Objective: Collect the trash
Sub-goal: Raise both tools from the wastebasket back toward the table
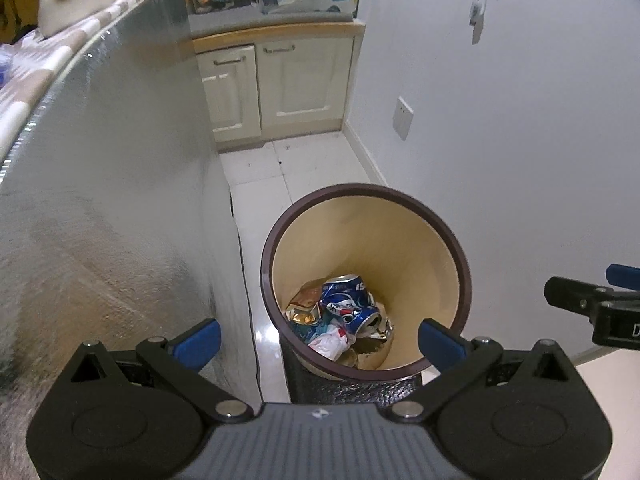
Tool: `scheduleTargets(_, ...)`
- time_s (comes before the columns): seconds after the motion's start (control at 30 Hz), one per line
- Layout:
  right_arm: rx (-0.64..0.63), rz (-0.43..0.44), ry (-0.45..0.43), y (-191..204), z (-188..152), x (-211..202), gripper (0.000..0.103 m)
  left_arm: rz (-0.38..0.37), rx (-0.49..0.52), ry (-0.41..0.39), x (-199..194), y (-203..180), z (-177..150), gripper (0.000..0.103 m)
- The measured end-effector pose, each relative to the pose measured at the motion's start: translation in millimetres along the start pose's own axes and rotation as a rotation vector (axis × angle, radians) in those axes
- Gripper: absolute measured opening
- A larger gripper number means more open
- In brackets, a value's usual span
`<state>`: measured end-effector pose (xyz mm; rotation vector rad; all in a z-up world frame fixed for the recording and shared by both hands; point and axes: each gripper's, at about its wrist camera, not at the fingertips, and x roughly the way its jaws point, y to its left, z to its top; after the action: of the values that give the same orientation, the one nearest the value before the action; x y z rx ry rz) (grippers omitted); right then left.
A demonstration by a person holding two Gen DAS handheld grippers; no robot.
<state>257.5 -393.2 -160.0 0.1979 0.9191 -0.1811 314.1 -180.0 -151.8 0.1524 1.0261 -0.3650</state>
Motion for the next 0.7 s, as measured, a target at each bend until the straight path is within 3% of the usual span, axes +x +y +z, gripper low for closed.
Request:
scheduleTargets(0.33,-0.002,-0.017,-0.086,-2,-11,-56,0.103,-0.031,0.003,-0.112,-54,-1,-8,0.103)
scheduleTargets(0.7,-0.012,-0.015,-0.223,13,-9,-125,0.103,-0.067,0.023,-0.297,-129,2,-9,0.103)
